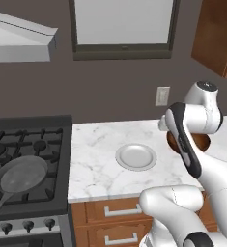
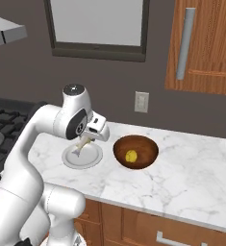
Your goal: Place the fish on the plate and place the lemon on the same plate.
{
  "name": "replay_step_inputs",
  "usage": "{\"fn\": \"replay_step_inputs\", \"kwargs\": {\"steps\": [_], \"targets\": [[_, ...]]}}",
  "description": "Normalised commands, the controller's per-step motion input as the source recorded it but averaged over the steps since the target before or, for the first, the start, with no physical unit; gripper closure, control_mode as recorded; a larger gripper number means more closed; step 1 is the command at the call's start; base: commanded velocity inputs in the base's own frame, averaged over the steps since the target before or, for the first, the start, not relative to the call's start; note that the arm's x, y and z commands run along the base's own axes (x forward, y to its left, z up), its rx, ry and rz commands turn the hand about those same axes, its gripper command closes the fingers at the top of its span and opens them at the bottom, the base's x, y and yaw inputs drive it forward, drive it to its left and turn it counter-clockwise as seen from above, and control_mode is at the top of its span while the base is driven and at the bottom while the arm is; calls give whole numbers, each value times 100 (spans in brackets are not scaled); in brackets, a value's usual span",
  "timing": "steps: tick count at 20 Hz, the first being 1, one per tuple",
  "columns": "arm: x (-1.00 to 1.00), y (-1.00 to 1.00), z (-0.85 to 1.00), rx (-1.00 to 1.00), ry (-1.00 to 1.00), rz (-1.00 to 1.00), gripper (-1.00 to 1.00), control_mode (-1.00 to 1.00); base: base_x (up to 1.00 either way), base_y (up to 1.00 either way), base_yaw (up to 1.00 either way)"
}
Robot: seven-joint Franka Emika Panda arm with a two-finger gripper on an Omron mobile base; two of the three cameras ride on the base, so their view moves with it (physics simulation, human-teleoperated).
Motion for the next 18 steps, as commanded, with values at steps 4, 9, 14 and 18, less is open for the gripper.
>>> {"fn": "replay_step_inputs", "kwargs": {"steps": [4, 9, 14, 18], "targets": [[87, 28, 1, -7, 32, -3, 100, -100, 0, 0, 0], [98, 9, -3, -5, 36, 3, 100, -100, 0, 0, 0], [73, 2, -54, 0, 3, 11, 100, -100, 0, 0, 0], [46, 12, -57, 6, 0, 5, 100, -100, 0, 0, 0]]}}
